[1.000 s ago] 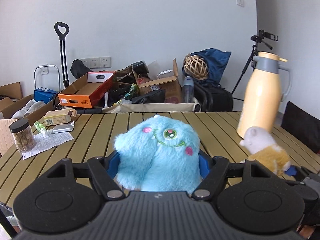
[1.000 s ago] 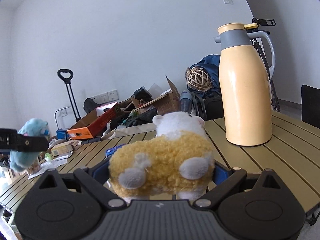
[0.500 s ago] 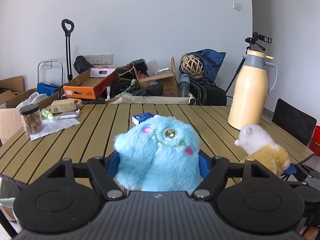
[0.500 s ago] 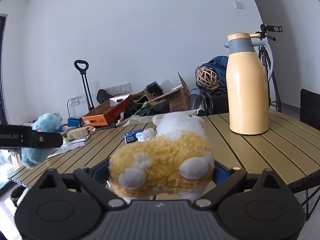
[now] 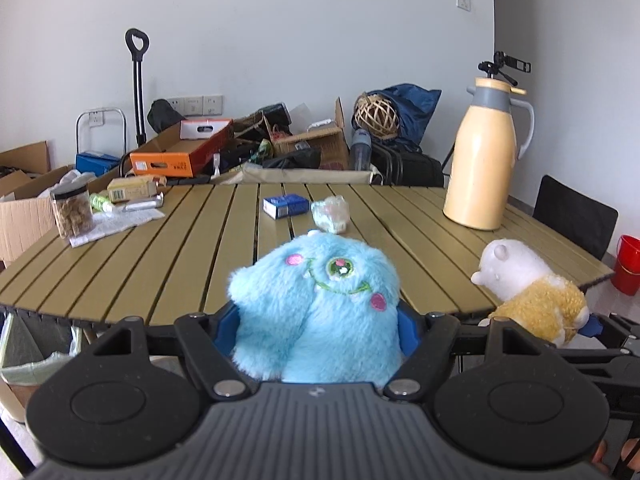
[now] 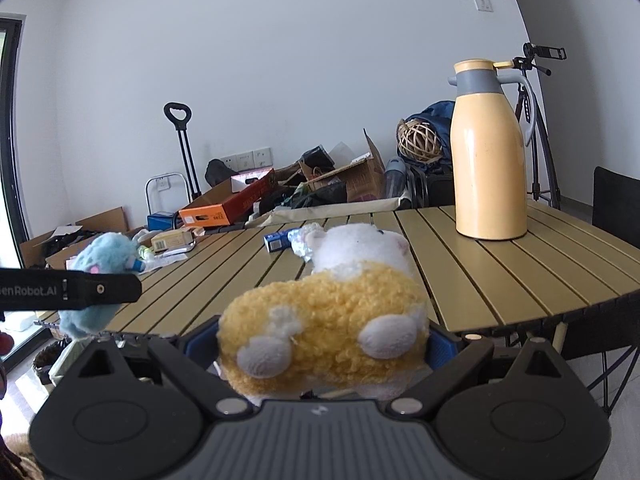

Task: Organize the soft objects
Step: 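Lift the light-blue plush with the left tool off the table, then carry the light-blue plush with the left tool while the right tool carries the yellow plush to the bin, then open the right tool over the bin to drop the yellow-white plush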

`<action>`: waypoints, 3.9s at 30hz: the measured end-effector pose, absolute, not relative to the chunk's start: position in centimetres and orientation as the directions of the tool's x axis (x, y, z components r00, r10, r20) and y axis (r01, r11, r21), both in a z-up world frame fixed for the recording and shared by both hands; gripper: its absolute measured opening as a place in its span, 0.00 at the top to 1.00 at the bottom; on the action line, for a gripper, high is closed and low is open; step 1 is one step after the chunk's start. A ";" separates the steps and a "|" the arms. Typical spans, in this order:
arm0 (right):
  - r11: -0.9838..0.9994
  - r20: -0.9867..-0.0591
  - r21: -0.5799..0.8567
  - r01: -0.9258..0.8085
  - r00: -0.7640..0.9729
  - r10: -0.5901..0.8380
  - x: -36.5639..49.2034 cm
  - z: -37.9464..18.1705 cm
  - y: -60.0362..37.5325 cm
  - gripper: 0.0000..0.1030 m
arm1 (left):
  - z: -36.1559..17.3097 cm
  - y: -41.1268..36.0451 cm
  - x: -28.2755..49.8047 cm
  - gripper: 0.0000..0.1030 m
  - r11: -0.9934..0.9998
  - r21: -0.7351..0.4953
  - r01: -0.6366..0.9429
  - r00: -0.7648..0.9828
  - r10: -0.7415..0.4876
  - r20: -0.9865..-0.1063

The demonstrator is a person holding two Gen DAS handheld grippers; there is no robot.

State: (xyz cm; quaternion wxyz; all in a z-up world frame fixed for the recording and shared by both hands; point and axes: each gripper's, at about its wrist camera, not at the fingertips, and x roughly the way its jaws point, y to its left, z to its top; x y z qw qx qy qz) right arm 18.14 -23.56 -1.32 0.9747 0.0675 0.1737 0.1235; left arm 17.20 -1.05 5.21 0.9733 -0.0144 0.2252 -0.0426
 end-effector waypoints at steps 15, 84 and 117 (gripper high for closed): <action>0.965 -0.483 0.177 -0.195 0.837 0.258 16.5 -7.1 -23.4 0.05 | -1.6 0.0 16.3 0.28 0.993 -0.093 0.066 0.813 -0.107 -0.572; 0.965 -0.808 0.073 -0.253 0.552 0.206 29.1 -20.6 -12.4 0.05 | -16.8 10.7 21.2 0.28 0.957 -0.057 -0.284 0.516 0.103 -0.851; 0.963 -0.860 0.107 -0.246 0.464 0.214 32.1 -24.5 -11.5 0.00 | -18.2 11.0 22.2 0.28 0.961 -0.057 -0.271 0.473 0.081 -0.877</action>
